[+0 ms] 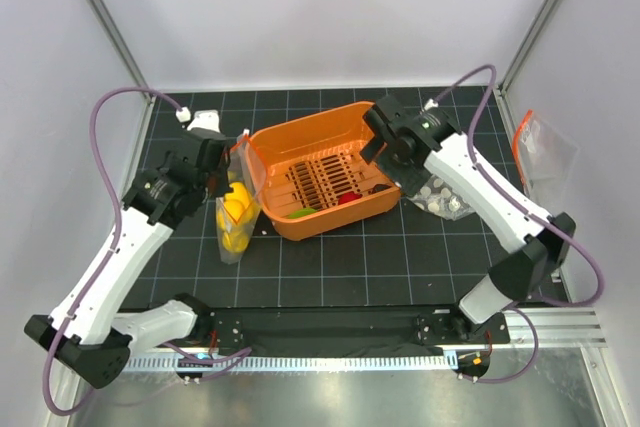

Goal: Place the food in the zip-top bag and seal the zipper
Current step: Adjust the bin at the center of the board.

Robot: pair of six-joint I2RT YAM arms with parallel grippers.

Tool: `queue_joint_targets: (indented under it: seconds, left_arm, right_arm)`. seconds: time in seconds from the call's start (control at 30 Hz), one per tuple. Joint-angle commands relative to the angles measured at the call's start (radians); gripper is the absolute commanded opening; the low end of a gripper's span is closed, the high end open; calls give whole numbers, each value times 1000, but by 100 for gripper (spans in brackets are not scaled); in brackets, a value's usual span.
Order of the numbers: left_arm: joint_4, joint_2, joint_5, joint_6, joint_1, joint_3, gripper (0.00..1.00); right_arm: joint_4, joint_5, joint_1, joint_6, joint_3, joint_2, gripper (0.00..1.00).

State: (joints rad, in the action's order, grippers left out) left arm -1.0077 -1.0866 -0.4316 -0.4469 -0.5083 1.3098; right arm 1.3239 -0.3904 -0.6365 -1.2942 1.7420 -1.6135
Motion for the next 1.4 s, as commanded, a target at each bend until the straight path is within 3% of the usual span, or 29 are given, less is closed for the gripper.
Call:
queue_joint_targets:
  seconds: [0.0, 0.3, 0.5, 0.67, 0.77, 0.8, 0.9, 1.03, 1.2, 1.37]
  left_arm:
    - [3, 31, 22, -12, 4, 11, 0]
    - [-5, 68, 31, -7, 4, -1, 0]
    - [-46, 71, -15, -12, 2, 17, 0]
    - [-106, 82, -107, -21, 4, 37, 0]
    - [-138, 88, -173, -32, 4, 49, 0]
    - [-144, 88, -180, -36, 4, 54, 0]
    - [-157, 91, -200, -49, 4, 63, 0]
    - [-161, 91, -216, -52, 4, 74, 0]
    - [-158, 86, -217, -50, 4, 77, 0]
    - [-135, 85, -193, -50, 4, 68, 0]
  right_arm:
    - [192, 15, -9, -160, -125, 95, 100]
    - [11, 65, -9, -180, -334, 165, 100]
    - [-46, 32, 11, -64, -260, 43, 99]
    - [-107, 7, 17, -34, -291, 63, 78]
    - [-160, 5, 66, 35, -318, 82, 46]
    - [-196, 16, 80, 62, -325, 86, 27]
    - [-309, 73, 125, 234, -352, 104, 12]
    - [-388, 171, 175, 497, -340, 90, 1]
    - [-419, 263, 216, 878, -274, 14, 1]
    - [-442, 240, 225, 1036, -152, -100, 1]
